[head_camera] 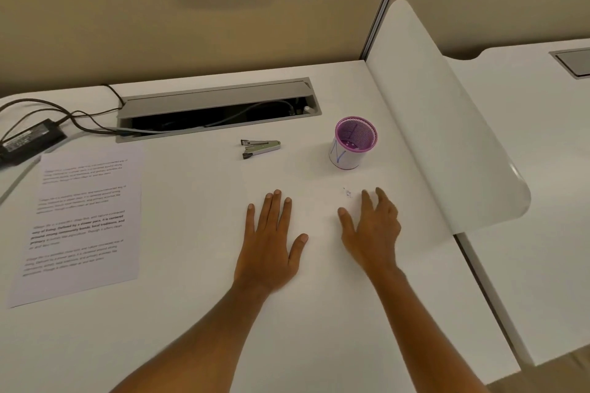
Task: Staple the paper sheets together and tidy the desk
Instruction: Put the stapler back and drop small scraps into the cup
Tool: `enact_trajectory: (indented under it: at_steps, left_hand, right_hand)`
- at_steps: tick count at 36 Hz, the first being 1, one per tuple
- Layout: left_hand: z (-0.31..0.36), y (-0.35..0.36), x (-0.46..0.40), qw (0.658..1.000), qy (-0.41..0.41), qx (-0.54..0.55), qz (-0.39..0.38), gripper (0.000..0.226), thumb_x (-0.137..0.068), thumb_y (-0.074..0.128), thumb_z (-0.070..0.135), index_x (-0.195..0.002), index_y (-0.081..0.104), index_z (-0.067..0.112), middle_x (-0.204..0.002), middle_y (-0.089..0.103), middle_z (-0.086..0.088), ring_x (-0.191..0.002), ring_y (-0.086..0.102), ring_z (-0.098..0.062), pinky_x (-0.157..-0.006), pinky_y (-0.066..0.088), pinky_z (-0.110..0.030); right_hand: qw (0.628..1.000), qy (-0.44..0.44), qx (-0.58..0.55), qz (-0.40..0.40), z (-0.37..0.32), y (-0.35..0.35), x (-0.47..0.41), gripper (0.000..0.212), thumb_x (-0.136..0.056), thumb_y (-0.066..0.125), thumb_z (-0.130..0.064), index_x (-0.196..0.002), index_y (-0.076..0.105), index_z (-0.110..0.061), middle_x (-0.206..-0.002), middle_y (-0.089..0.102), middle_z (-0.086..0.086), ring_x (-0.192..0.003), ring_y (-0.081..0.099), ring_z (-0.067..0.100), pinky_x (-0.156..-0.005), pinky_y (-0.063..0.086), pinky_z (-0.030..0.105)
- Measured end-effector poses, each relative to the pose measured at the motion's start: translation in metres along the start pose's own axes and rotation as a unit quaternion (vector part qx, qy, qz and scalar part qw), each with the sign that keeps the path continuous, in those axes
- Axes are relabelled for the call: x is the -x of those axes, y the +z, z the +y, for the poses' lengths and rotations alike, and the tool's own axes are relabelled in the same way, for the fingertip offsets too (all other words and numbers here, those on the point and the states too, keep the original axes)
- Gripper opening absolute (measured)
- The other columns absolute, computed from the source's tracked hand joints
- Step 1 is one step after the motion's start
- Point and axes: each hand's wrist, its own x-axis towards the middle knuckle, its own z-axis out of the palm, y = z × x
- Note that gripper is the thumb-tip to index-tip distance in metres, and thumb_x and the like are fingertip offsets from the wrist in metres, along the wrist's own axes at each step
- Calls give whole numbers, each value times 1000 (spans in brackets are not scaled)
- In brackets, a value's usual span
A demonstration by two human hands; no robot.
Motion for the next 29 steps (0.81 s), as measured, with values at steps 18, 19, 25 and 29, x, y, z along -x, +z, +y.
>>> enact_trajectory:
  at_steps: [18,19,25,29]
  left_hand:
    - [0,1,-1,1000,-5,0,0,79,-108,21,62,-171,4,17,-180,-4,-7,-167,-8,-22,-135,6,-57]
    - [1,1,-1,1000,-3,1,0,79,-108,21,62,-171,3,17,-180,-4,-7,-167,-9,-22,-135,6,-57]
    - [0,1,-1,1000,-5,0,-2,79,-108,21,62,-171,3,17,-180,-4,-7,-167,-8,-23,-135,7,-58]
    - [1,1,-2,1000,-7,-6,-11,80,-107,16,64,-171,-1,18,-180,-7,-6,-167,-10,-22,-135,5,-57]
  right_hand:
    - [998,-11,-30,55,-10,21,-23,58,-94,63,-44,-147,51,-25,-149,49,-1,-140,38,28,-111,29,52]
    - [997,-8,-49,63,-8,19,-26,55,-91,67,-43,-142,56,-27,-143,53,-2,-136,40,27,-107,30,49]
    - [991,-34,-111,73,-5,14,-47,35,-86,79,-41,-118,75,-29,-125,65,-5,-122,48,23,-91,26,36]
    - [988,-43,-135,58,-4,13,-56,26,-84,81,-39,-108,81,-28,-116,68,-6,-117,49,21,-87,26,36]
